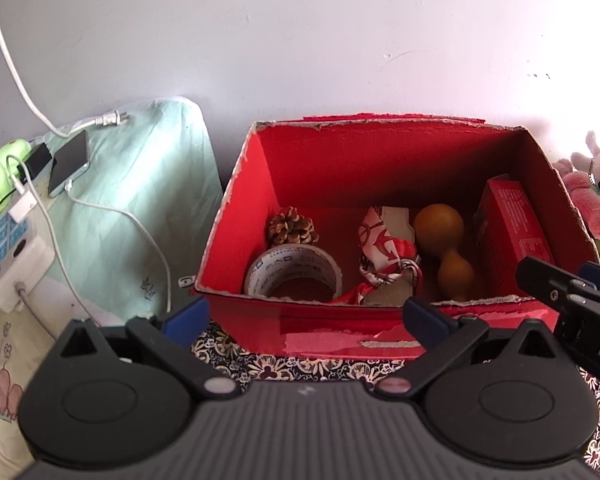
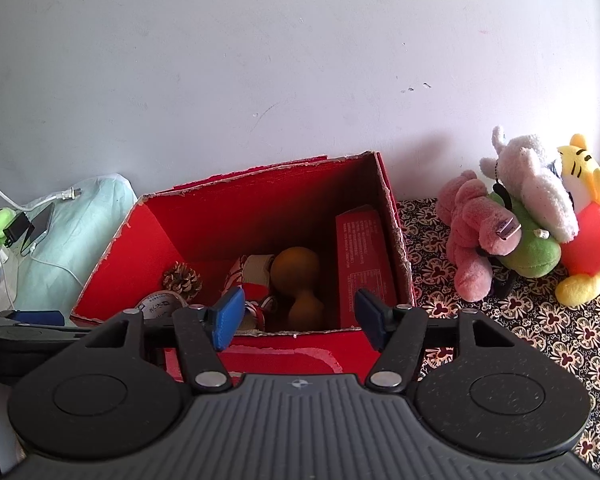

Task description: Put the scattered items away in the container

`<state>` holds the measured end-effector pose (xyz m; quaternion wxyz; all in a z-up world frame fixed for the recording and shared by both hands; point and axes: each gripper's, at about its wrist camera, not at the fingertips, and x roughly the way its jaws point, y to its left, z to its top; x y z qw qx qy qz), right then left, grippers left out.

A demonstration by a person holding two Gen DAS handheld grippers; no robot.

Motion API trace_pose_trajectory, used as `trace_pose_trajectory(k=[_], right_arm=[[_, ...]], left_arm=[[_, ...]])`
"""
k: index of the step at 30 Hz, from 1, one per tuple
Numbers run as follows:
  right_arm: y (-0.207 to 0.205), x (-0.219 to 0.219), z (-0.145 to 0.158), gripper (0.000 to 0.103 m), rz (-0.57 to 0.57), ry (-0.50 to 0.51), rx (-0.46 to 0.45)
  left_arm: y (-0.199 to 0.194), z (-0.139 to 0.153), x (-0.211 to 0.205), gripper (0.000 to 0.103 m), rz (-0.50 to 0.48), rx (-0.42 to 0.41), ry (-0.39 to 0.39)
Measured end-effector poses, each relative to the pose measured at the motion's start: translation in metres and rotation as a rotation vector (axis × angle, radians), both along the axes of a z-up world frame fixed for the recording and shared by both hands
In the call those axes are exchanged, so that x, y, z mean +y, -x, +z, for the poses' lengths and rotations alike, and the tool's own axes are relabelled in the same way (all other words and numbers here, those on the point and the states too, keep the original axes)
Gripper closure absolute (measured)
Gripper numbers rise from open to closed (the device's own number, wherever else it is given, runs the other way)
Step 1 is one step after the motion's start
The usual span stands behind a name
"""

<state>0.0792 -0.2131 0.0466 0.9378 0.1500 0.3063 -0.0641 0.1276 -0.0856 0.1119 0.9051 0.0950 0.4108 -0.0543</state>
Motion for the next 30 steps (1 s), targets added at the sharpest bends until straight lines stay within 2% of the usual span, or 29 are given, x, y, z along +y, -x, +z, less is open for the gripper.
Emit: trace_pose_trajectory(k=[11,20,30], right_arm=[[0.022,0.003,-0.009,0.038,0.007,-0.018,0.027],[0.032,0.0,-0.026,0.031,-0.001,-0.038,0.089],[0.036,0.0,-0.026,0.027,-0.024,-0.03,0.09]], left_arm=[[0.021,-0.02,0.0,0.0,0.005,0.066,-0.01],[0.03,-0.038,-0.002,0.0,0.01,0.105,-0.033],[0.033,-0.039,-0.005,0.0,0.019,0.092,-0.035]])
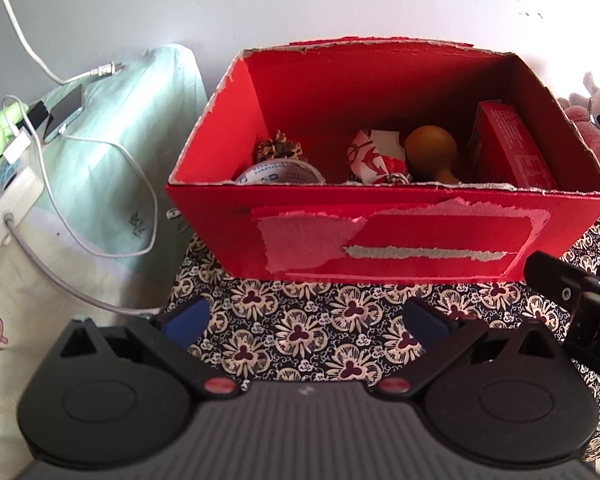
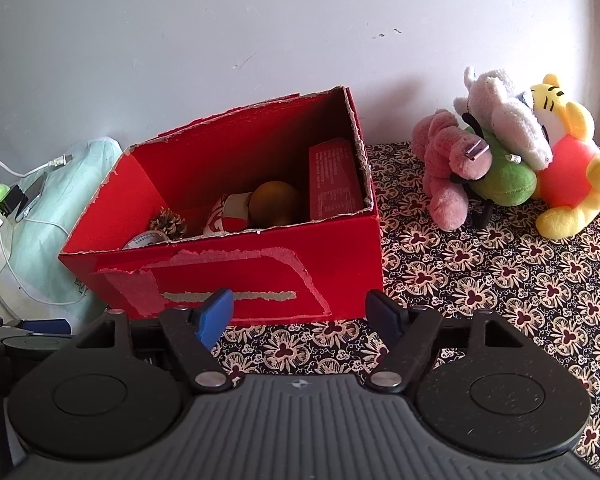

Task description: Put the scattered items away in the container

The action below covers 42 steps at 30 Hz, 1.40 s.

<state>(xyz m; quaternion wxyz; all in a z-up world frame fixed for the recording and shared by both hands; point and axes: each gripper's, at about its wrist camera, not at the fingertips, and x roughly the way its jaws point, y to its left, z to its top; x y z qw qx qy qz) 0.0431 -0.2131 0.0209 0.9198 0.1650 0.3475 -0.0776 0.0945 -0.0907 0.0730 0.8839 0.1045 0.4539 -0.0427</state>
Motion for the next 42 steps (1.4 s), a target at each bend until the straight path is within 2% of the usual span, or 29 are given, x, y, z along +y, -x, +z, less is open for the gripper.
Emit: trace_pose_trajectory(k=[4,7,13,19,25,29,37,42], right_arm=[[0.002,-0.002,0.003,0.025,-0.006,0.028,-0.001],[0.002,-0.005,0.01,0.02,-0.003,0.03,-0.004],[-0.003,-0.003,0.024,0.019,-0.006,0.061,-0.035],[-0.02,-0.002,0.036,0.019,-0.005,0.073,-0.048],[-0.045,-0.005,0.044,0.018,-0.005,0.03,-0.049],[-0.058,-0.002,0.039,0.019,-0.014,0.019,-0.05],[-0.073,-0.003,0.024,0.021,-0.028,0.026,-0.027],[-0.079,0.0,0.019,0.022,-0.011,0.033,-0.016]], left_arm=[[0.001,0.0,-0.005,0.0,-0.014,-0.002,0.003],[-0.001,0.003,-0.011,0.0,-0.03,0.017,0.016],[-0.007,0.016,-0.017,0.0,-0.035,-0.002,0.011],[-0.026,0.032,-0.011,0.0,-0.019,-0.02,-0.008],[-0.057,0.049,0.0,0.0,0.012,-0.037,-0.003],[-0.073,0.046,0.003,0.0,0.027,-0.026,0.02],[-0.086,0.03,-0.002,0.0,0.016,-0.01,0.011],[-0.09,0.025,-0.007,0.0,0.007,-0.034,-0.015]])
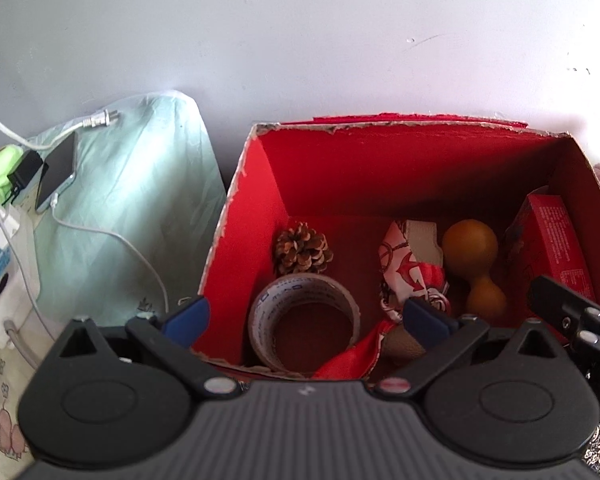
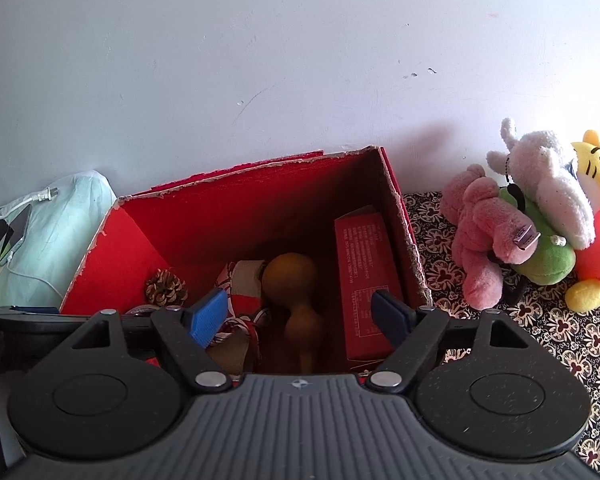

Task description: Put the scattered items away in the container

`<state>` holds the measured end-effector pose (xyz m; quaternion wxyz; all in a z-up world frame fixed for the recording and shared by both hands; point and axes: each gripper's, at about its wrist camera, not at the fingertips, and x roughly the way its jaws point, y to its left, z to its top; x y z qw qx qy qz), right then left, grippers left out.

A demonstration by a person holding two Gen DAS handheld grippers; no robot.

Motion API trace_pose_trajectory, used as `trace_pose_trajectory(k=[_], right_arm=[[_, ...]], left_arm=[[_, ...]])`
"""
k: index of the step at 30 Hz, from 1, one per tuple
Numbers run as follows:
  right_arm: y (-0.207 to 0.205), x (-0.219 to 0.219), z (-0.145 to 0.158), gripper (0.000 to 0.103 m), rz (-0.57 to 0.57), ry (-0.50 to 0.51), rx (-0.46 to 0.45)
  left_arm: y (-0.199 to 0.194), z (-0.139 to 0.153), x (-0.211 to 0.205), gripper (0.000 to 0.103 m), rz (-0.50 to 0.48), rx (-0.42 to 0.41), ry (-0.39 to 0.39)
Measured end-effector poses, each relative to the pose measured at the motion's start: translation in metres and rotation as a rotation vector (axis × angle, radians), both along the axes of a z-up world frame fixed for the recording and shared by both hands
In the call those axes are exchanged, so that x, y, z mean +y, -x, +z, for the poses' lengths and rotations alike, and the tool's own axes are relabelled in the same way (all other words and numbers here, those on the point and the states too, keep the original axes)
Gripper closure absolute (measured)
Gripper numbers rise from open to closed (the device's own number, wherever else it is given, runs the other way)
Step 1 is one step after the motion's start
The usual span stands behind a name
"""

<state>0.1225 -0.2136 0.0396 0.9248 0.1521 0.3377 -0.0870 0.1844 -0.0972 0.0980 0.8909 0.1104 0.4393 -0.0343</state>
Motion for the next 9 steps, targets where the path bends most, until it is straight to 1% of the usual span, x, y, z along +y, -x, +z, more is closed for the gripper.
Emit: trace_pose_trajectory(k=[6,9], right_arm=[[-0.0065,-0.0046,-0.0055,0.022,-0.007,-0.01,0.013],[-0.0079,-0.0066,-0.007,0.022,-0.009,-0.011,0.015]], left_arm=[[-0.0031,-0.0039,-0.0021,0.001,-0.016,-0.018,0.006],[-0.0064,-0.0052,-0.0034,0.001,-0.015,-0.012,0.011]])
